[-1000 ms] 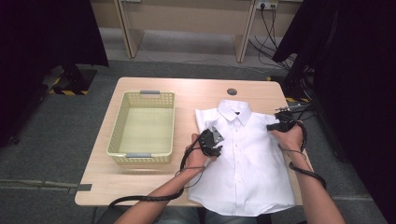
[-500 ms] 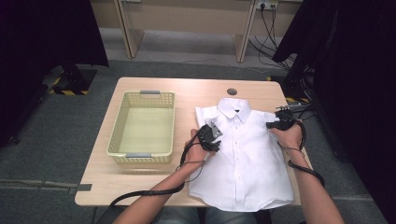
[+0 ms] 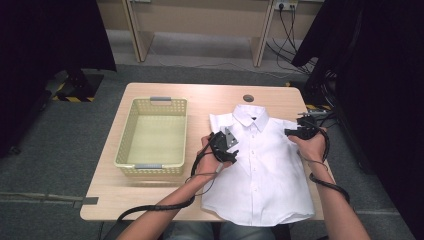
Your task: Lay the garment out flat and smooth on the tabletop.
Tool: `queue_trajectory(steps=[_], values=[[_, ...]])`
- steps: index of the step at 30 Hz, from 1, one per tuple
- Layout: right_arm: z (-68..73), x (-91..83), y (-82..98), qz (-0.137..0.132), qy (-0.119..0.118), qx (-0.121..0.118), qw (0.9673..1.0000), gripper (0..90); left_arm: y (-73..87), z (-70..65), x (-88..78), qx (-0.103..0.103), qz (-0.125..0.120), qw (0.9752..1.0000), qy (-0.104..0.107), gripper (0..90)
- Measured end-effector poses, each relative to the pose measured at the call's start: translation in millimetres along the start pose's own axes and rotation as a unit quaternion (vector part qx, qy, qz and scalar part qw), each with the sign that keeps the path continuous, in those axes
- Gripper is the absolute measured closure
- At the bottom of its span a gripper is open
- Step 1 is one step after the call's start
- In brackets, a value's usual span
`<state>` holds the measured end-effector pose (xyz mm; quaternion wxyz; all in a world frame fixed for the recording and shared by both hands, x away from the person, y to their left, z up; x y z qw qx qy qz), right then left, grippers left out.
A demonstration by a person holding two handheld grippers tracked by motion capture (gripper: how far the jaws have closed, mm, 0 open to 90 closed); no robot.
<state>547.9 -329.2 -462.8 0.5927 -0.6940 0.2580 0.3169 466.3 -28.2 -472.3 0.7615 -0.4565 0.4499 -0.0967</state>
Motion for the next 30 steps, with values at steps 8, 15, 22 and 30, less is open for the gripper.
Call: queue_trajectory(steps=[8,15,22,30], values=[[8.4,-15.0,-4.2,-0.015,-0.007,-0.001,0.9999,33.2,1.2,-1.6,-25.3,-0.007,-0.027,0.9996,0.008,8.2],[10.8,-15.1,-1.8,-0.015,-0.01,0.008,0.9998,30.2,7.8,-2.7,-45.4,-0.006,-0.051,0.9984,0.023,8.8],[15.4,-19.8,-2.4,-0.022,-0.013,0.009,0.9996,28.4,14.9,-10.4,-64.7,0.0,-0.078,0.9963,0.037,9.3],[22.9,-25.1,-5.3,-0.027,-0.018,0.005,0.9995,26.9,34.6,-18.5,-82.0,0.008,-0.096,0.9939,0.054,9.9]])
Point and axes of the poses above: each handheld gripper's, and its own axes: x roughly forward along the jaws, y roughly out of its underside, z roughly to its left, the point moved 3 cm from there along x, roughly forward along the jaws, and after that the axes turned 7 degrees about y, right-handed, at the moved point
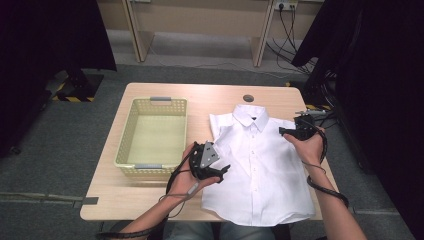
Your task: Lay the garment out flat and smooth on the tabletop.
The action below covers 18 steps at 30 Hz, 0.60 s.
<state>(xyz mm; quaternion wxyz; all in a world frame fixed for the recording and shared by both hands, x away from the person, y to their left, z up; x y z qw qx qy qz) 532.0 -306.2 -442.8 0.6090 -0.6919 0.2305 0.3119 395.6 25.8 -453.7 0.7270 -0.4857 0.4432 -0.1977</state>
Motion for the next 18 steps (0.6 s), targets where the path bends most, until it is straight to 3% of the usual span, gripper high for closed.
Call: queue_trajectory(steps=[18], values=[[40.4,-8.7,-19.7,-0.013,-0.019,-0.032,0.9992,26.2,37.6,-23.3,-26.4,-0.002,-0.042,0.9989,0.019,11.3]])
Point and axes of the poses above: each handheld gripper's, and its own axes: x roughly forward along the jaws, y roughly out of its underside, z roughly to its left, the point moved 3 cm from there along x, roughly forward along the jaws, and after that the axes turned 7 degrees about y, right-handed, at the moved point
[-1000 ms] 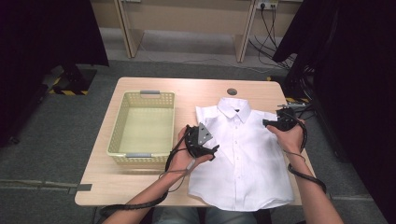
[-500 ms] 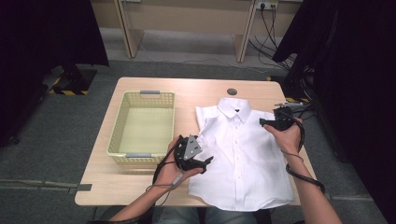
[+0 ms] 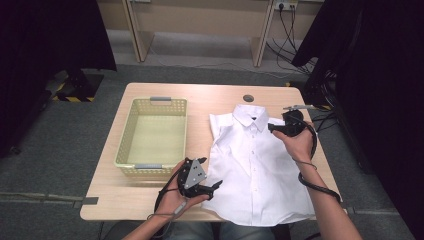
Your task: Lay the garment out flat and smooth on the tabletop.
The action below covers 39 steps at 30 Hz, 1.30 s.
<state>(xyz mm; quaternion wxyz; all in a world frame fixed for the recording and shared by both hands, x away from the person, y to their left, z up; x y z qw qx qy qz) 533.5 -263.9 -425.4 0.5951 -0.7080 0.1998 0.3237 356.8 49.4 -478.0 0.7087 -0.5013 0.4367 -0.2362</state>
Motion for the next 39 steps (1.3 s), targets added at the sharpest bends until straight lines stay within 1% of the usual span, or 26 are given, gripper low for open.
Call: queue_trajectory(steps=[5,8,11,14,17,24,32,34,39], values=[[9.1,-0.1,-4.6,-0.002,-0.004,-0.006,1.0,25.9,6.9,-3.4,-3.3,-0.002,-0.005,1.0,0.003,11.3],[14.1,0.2,-6.9,-0.004,-0.006,-0.009,0.9999,25.9,8.8,-4.8,-4.7,0.003,-0.01,0.9999,0.002,11.6],[18.1,0.2,-8.5,-0.003,-0.009,-0.011,0.9999,25.8,9.4,-6.2,-5.0,0.0,-0.014,0.9999,0.002,11.4],[27.2,0.9,-11.8,-0.003,-0.014,-0.015,0.9998,25.8,11.2,-10.0,-3.8,-0.001,-0.015,0.9999,0.008,11.4],[33.0,1.8,-14.5,-0.005,-0.018,-0.018,0.9997,25.8,11.6,-11.2,-3.7,0.001,-0.016,0.9998,0.008,11.4],[44.5,3.2,-18.9,-0.004,-0.023,-0.027,0.9994,25.8,12.4,-12.5,-6.5,-0.001,-0.021,0.9997,0.009,11.7],[65.2,3.4,-27.0,-0.003,-0.035,-0.038,0.9987,25.8,12.7,-12.7,-8.1,-0.001,-0.026,0.9996,0.006,11.8],[68.0,4.4,-28.1,-0.003,-0.036,-0.042,0.9985,25.8,12.7,-12.6,-7.9,-0.002,-0.026,0.9996,0.005,11.7],[78.2,5.9,-32.0,0.0,-0.043,-0.043,0.9982,25.8,12.6,-13.1,-7.6,-0.001,-0.026,0.9997,0.004,11.6]])
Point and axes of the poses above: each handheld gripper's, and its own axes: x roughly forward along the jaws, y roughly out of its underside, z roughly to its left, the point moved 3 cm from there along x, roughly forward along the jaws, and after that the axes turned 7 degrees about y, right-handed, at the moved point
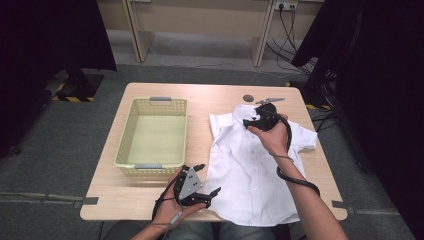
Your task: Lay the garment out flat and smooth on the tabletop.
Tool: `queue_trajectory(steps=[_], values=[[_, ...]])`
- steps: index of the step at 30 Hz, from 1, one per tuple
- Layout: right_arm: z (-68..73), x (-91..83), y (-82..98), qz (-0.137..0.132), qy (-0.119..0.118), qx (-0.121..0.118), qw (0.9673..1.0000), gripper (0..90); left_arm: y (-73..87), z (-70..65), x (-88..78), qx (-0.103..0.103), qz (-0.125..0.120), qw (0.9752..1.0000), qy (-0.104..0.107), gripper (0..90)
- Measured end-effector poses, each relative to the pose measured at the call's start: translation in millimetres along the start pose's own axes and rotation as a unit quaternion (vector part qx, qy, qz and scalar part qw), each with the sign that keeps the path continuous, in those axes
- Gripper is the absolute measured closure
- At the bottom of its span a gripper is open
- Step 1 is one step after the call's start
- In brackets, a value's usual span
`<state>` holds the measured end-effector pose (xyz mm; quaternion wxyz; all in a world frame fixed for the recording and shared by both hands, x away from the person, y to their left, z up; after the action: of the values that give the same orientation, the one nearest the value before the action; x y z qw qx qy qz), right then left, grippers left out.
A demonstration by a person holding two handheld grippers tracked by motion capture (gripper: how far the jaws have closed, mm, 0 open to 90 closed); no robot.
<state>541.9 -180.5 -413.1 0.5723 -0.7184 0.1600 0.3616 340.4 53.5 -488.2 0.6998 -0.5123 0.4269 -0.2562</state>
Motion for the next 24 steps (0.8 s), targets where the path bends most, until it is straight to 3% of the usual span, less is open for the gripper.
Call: queue_trajectory(steps=[24], values=[[42.7,17.7,-14.3,0.019,-0.038,0.011,0.999,29.8,0.1,0.1,-0.4,0.001,-0.001,1.0,0.001,11.3]])
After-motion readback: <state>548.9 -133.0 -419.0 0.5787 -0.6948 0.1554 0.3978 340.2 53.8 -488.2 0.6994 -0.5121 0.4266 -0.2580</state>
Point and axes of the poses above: each handheld gripper's, and its own axes: x roughly forward along the jaws, y roughly out of its underside, z roughly to its left, the point moved 3 cm from there along x, roughly forward along the jaws, and after that the axes turned 7 degrees about y, right-handed, at the moved point
